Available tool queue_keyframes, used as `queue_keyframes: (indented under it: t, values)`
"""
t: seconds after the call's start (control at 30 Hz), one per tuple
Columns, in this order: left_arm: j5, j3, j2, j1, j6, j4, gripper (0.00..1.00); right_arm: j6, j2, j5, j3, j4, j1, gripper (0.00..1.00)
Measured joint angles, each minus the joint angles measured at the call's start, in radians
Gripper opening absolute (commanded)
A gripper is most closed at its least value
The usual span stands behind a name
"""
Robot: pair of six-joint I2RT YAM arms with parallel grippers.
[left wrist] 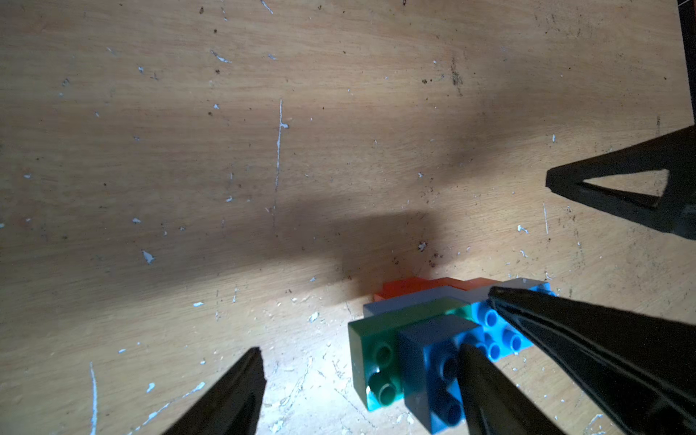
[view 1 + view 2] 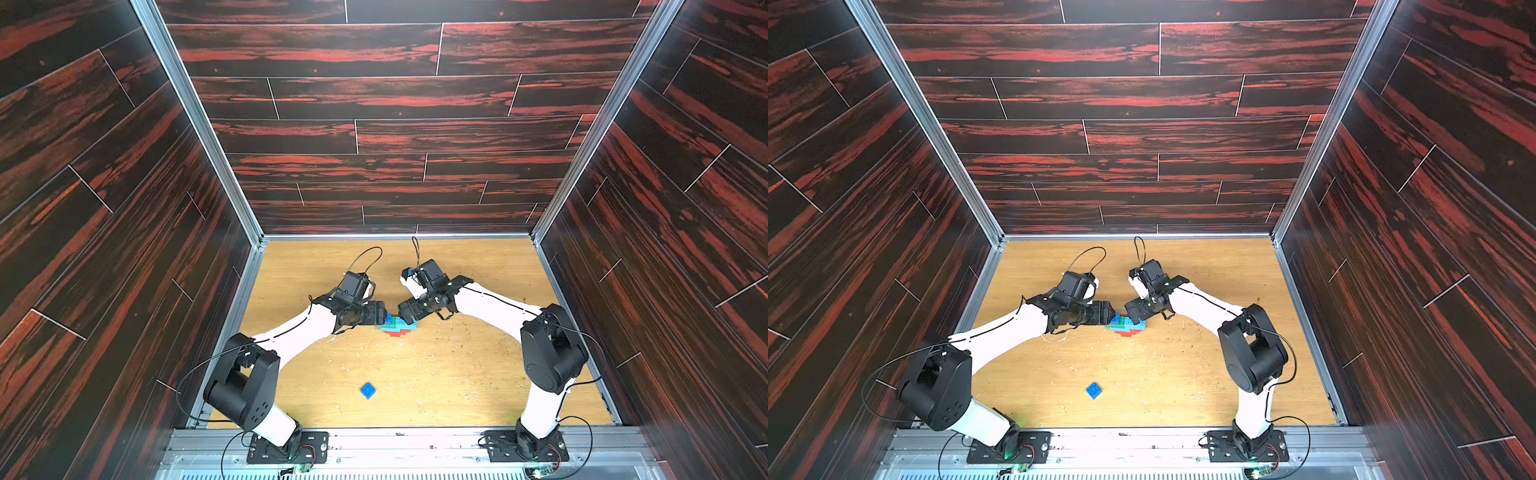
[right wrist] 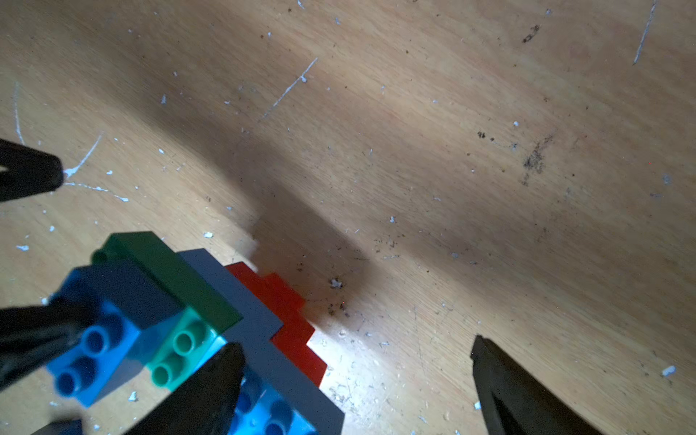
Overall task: Assemble a heart with lego
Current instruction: Assemble the lego brick with the lego brick.
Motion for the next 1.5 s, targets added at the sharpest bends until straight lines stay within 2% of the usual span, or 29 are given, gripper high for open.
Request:
queue_keyframes:
  t: [0.87,1.27,1.5]
  values:
    - [0.022,-0.040,-0.023,-0.010,0.053,0.014,0.82,0.018,-0.020,0.011,-0.039,0.040,0.004,0.98]
    - [-0.024,-0.002,0.000,-0.045,0.080,-0.022,0.82,0.018,-0.035,0.016,-0.056,0.042,0.000,0.98]
    - [-0.109,0.041,0.012,-0.082,0.098,-0.077,0.82,0.018,-0.038,0.017,-0.059,0.045,-0.001,0.98]
